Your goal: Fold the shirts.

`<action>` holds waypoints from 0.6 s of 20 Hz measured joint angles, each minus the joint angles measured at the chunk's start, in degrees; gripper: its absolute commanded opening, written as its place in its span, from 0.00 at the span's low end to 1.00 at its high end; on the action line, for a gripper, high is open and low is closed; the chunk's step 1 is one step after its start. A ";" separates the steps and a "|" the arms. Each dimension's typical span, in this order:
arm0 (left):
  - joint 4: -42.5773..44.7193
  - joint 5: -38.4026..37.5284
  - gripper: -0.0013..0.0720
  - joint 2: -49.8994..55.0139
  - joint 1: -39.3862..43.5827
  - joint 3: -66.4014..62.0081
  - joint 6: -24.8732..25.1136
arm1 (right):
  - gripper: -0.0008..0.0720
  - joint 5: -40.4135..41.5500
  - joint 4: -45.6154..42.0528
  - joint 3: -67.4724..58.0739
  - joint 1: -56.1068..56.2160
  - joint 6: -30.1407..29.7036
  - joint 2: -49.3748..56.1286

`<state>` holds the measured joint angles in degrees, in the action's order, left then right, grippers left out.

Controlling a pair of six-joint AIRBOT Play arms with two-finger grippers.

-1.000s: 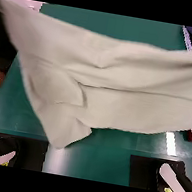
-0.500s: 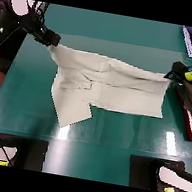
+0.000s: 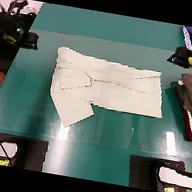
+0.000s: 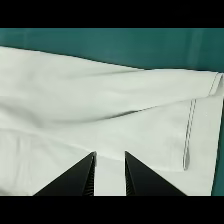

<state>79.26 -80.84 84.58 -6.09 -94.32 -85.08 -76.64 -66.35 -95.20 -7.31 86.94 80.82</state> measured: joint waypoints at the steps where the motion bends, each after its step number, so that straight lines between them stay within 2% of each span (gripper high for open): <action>1: -3.21 0.72 0.51 -1.73 -1.77 4.15 1.62 | 0.31 -0.74 0.13 -0.46 0.00 -0.48 -0.44; 5: -12.90 5.73 0.51 -8.83 -6.47 23.41 7.67 | 0.31 -3.58 0.31 -1.36 0.00 -1.66 -1.92; 8: -18.25 10.54 0.51 -11.28 -7.87 36.41 10.34 | 0.31 -4.83 0.59 -1.55 0.02 -2.01 -2.32; 12: -27.54 18.93 0.51 -12.28 -8.33 47.25 14.12 | 0.31 -6.56 0.74 -1.64 0.02 -2.14 -2.51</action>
<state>51.72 -61.91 72.29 -14.41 -47.07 -70.96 -83.20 -65.60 -96.84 -7.29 84.79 78.30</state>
